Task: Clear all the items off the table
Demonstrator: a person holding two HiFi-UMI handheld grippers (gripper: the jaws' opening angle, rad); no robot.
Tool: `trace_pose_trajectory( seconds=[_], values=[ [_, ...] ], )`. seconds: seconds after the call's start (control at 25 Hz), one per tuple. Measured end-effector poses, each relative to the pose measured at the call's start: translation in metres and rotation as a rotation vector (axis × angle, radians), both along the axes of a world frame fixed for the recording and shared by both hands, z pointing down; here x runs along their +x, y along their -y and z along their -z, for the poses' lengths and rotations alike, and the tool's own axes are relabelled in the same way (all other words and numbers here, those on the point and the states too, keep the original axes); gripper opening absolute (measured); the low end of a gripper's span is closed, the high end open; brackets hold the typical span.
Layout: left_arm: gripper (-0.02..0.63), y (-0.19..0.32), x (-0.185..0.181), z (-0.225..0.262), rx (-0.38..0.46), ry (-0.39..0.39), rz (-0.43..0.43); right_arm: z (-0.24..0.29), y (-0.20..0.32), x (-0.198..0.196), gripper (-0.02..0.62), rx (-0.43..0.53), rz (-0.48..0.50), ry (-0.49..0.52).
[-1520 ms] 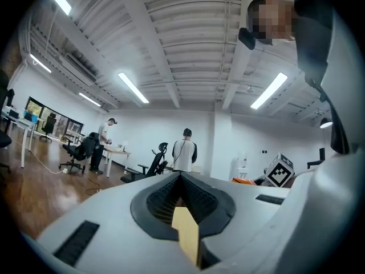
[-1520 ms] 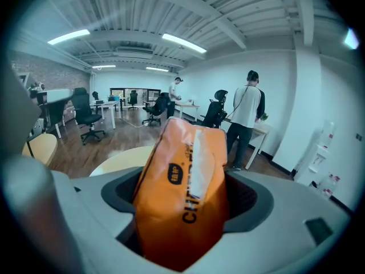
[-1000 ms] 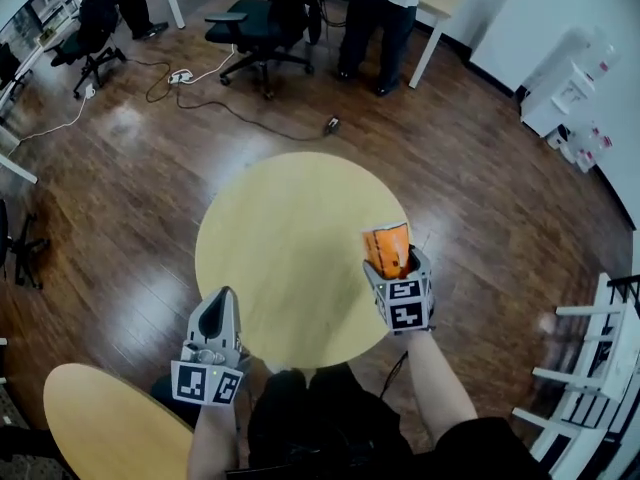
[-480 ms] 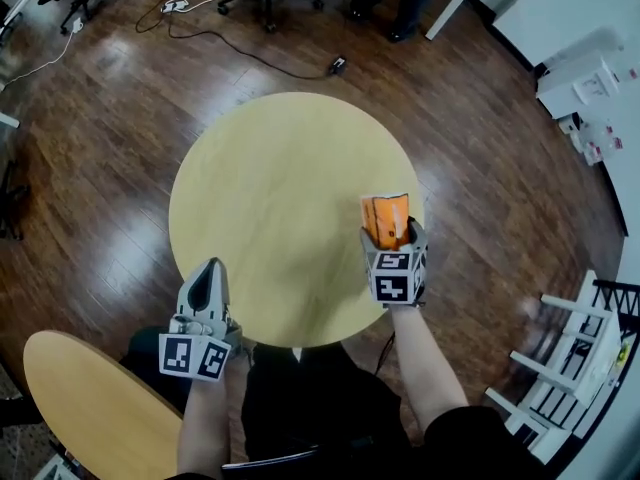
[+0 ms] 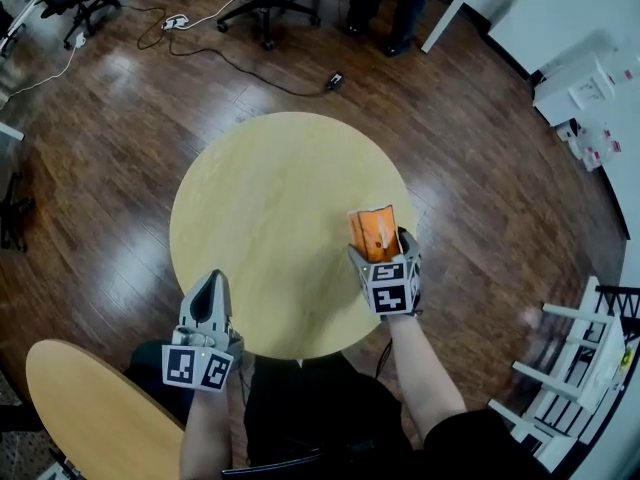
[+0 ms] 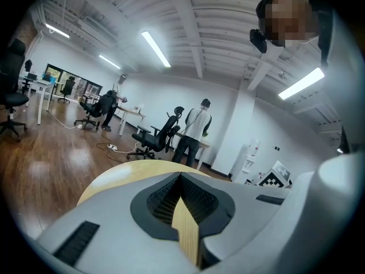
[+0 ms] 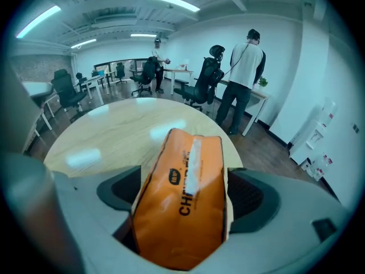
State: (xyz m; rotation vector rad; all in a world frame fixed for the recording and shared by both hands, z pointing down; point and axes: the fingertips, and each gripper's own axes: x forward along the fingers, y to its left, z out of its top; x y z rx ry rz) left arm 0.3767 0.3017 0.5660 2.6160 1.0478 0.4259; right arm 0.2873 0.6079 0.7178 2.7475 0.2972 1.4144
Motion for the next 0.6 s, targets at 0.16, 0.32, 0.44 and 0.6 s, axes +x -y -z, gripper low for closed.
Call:
trace_pose_trajectory(
  seconds=[0.16, 0.32, 0.44, 0.6],
  values=[
    [0.0, -0.004, 0.0, 0.006, -0.003, -0.029, 0.022, 0.034, 0.007, 0.0, 0.483, 0.068, 0.03, -0.079],
    [0.0, -0.01, -0.008, 0.027, -0.047, -0.081, 0.046, 0.082, 0.003, -0.002, 0.483, 0.092, 0.083, -0.199],
    [0.0, 0.007, -0.014, 0.044, -0.058, -0.127, 0.077, 0.124, 0.004, 0.005, 0.479, 0.055, 0.12, -0.293],
    [0.0, 0.046, -0.013, 0.058, -0.038, -0.168, 0.171, 0.167, 0.021, 0.035, 0.453, -0.005, 0.175, -0.435]
  ],
)
